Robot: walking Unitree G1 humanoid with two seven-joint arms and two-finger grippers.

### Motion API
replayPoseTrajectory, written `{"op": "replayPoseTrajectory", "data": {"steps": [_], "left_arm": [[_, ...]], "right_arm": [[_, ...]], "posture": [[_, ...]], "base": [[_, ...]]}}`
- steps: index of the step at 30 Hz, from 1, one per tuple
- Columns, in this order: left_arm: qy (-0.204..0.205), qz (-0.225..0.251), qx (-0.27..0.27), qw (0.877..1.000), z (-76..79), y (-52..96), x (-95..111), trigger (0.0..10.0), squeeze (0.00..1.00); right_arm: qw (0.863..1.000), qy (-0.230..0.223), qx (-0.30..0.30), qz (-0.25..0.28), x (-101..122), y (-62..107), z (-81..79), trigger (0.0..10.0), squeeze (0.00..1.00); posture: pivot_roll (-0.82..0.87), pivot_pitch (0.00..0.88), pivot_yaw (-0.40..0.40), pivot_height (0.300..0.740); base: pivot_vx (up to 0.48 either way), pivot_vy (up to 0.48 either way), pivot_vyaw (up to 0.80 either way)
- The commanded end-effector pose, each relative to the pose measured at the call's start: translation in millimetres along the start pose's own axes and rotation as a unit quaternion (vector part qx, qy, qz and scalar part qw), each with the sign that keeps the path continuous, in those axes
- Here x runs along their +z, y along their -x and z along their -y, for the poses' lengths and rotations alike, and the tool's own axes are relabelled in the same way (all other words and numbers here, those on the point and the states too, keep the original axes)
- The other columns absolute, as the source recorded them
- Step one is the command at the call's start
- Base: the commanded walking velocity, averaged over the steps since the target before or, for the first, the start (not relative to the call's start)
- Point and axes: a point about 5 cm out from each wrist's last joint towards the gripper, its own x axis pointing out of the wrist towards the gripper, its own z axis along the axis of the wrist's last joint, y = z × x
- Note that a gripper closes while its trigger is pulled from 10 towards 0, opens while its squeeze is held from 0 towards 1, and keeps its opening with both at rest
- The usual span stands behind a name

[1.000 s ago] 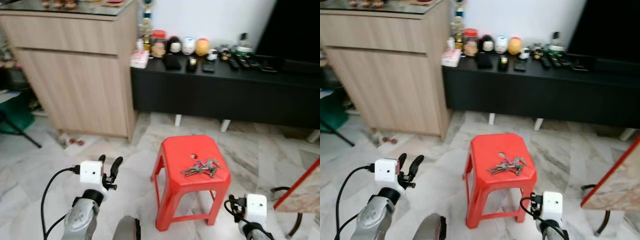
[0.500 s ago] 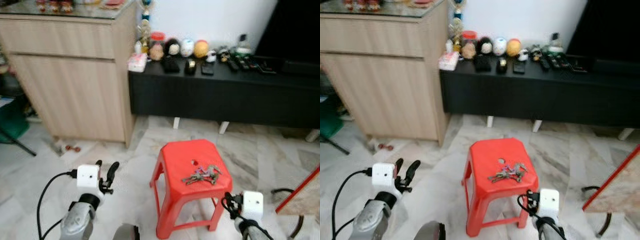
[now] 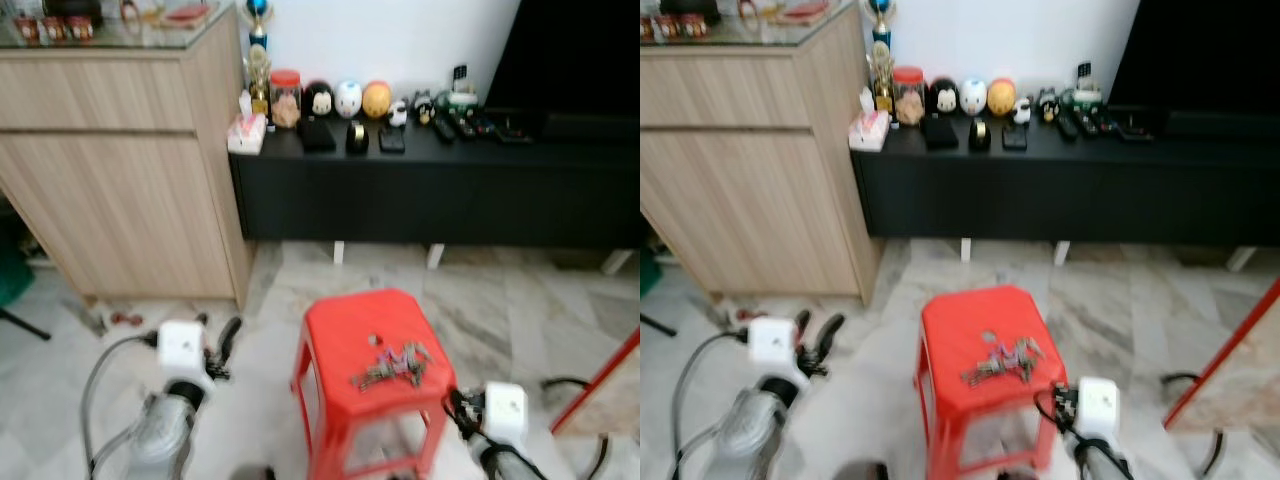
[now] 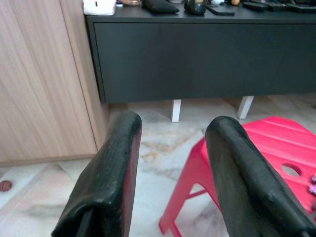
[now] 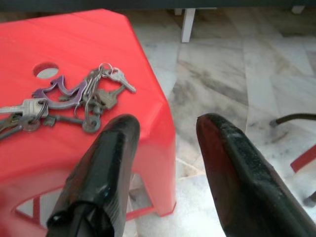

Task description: Hang keys on a hook

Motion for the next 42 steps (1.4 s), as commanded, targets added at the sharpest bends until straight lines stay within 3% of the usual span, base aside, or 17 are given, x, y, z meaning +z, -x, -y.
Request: {"op": "replayPoseTrajectory", "data": {"steps": [1,8,17,18,19,20,25,34,35,36,42], "left_arm": [[-0.012,-0.007,0.010,1.000,-9.1,2.2,-1,10.0,0.00],[-0.012,-0.009,0.008,1.000,-8.6,2.4,-1,10.0,0.00],[-0.012,0.001,0.005,1.000,-7.7,0.4,7,10.0,0.00],[-0.012,0.005,0.000,1.000,-6.4,-1.3,9,10.0,0.00],[-0.013,0.006,-0.002,1.000,-6.2,-1.8,10,10.0,0.00],[-0.013,0.008,-0.004,1.000,-5.6,-2.8,11,10.0,0.00],[-0.019,0.021,-0.017,0.999,-3.1,-9.6,23,10.0,0.00],[-0.027,0.029,-0.031,0.999,-5.8,-8.0,32,10.0,0.00],[-0.028,0.030,-0.032,0.999,-6.0,-7.5,34,10.0,0.00],[-0.028,0.032,-0.032,0.999,-5.3,-7.9,35,10.0,0.00],[-0.024,0.041,-0.032,0.998,-2.6,-7.9,42,10.0,0.00]], "right_arm": [[1.000,0.001,0.015,0.010,5,-3.7,-9.9,10.0,0.00],[1.000,-0.003,0.024,0.008,5,-3.9,-10.7,10.0,0.00],[0.997,0.016,0.074,0.004,11,-11.6,-24.7,10.0,0.00],[0.997,0.013,0.075,-0.003,14,-15.9,-28.0,10.0,0.63],[0.997,0.013,0.073,-0.006,15,-17.2,-28.6,10.0,0.63],[0.998,0.007,0.067,-0.006,16,-18.6,-28.5,10.0,1.00],[0.999,-0.019,0.044,-0.020,23,-27.8,-33.3,10.0,1.00],[0.997,0.008,0.060,-0.042,30,-36.0,-50.0,10.0,1.00],[0.997,0.012,0.059,-0.046,30,-36.6,-51.4,10.0,0.58],[0.997,0.008,0.057,-0.047,31,-37.3,-51.8,10.0,0.00],[0.998,-0.022,0.041,-0.048,33,-39.0,-50.6,10.0,0.00]], "posture": [[0.15,0.000,-0.050,0.627],[0.15,0.000,-0.047,0.627],[0.15,0.000,-0.038,0.627],[0.15,0.000,-0.034,0.627],[0.15,0.000,-0.033,0.627],[0.15,0.000,-0.033,0.627],[0.16,0.042,-0.017,0.627],[0.15,0.127,-0.003,0.627],[0.15,0.136,-0.006,0.627],[0.15,0.144,-0.007,0.627],[0.16,0.171,-0.020,0.627]], "base": [[0.300,0.000,0.51],[0.043,0.000,0.29],[0.000,0.000,0.00],[0.000,0.000,0.00],[0.000,0.000,0.00],[0.000,0.000,0.00],[0.000,0.000,0.00],[0.000,0.000,0.00],[0.000,0.000,0.00],[0.000,0.000,0.00],[0.000,0.000,0.00]]}}
